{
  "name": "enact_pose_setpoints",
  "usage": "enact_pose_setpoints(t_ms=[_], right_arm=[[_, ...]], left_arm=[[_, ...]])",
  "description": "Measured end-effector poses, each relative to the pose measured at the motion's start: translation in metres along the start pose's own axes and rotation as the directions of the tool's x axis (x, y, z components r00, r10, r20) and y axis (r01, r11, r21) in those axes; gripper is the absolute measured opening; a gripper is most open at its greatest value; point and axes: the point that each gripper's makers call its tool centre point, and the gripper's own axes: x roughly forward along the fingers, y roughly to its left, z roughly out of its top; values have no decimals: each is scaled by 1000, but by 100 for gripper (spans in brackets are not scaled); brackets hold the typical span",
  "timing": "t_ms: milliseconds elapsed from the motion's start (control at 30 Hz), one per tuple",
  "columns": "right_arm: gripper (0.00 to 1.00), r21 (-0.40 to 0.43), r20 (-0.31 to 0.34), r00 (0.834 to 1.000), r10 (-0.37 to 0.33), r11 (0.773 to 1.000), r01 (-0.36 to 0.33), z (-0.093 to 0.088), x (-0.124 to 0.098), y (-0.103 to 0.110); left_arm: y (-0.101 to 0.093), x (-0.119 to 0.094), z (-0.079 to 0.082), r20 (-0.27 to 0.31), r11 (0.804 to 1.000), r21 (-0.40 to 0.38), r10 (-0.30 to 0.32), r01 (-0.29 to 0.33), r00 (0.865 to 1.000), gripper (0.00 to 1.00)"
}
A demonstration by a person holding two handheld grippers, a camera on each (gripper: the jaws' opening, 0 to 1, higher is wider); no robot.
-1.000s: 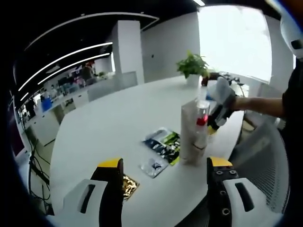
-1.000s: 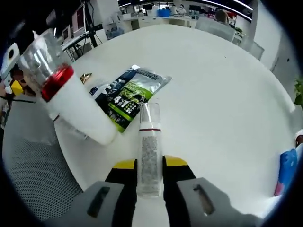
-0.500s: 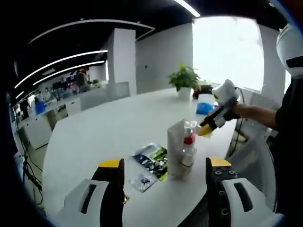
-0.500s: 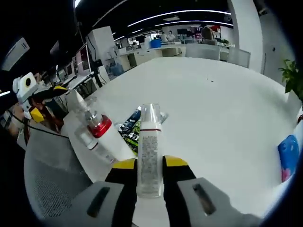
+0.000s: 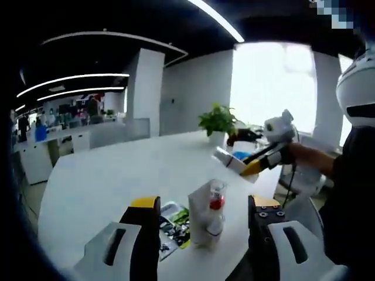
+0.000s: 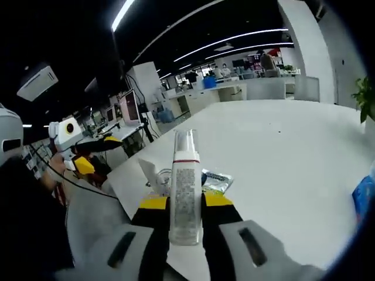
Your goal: Arrange the skincare products in the storage area until every visible bottle or jar stands upright without overlapping.
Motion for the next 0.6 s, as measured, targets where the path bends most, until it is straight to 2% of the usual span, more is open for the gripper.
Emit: enact_pose_setpoints(t_ms=[67, 100, 167, 233, 333, 400, 500, 567, 600], right_arm=[[20, 0, 19, 1000, 20, 1000, -20, 5, 0, 6], [20, -2, 43, 998, 53, 999, -53, 13, 0, 15], [20, -18, 68, 992, 106, 994, -105, 20, 1, 28], [20, -21, 67, 983, 168, 986, -167, 21, 5, 42], [20, -38, 53, 976, 210, 977, -209, 19, 11, 54], [20, -45, 57, 972, 226, 974, -224, 19, 12, 59], [20, -36, 70, 953, 294, 956, -292, 20, 15, 75], [20, -27, 68, 936, 345, 939, -344, 18, 16, 85], [20, -29, 71, 936, 346, 938, -344, 18, 17, 86]], left_arm=[[-2, 2, 7, 31, 1000, -1, -2, 2, 1000, 51], [-4, 5, 17, 69, 1000, -30, -2, 4, 998, 50], [-7, 8, 24, 101, 997, -69, -14, 21, 995, 50], [-12, 13, 29, 120, 995, -90, -42, 53, 992, 49], [-23, 19, 31, 121, 991, -85, -89, 99, 989, 47], [-37, 23, 33, 129, 987, -63, -137, 146, 982, 52], [-49, 27, 36, 147, 975, -111, -176, 193, 973, 56], [-47, 31, 33, 141, 973, -131, -172, 191, 975, 54], [-47, 32, 33, 143, 974, -129, -169, 188, 975, 54]])
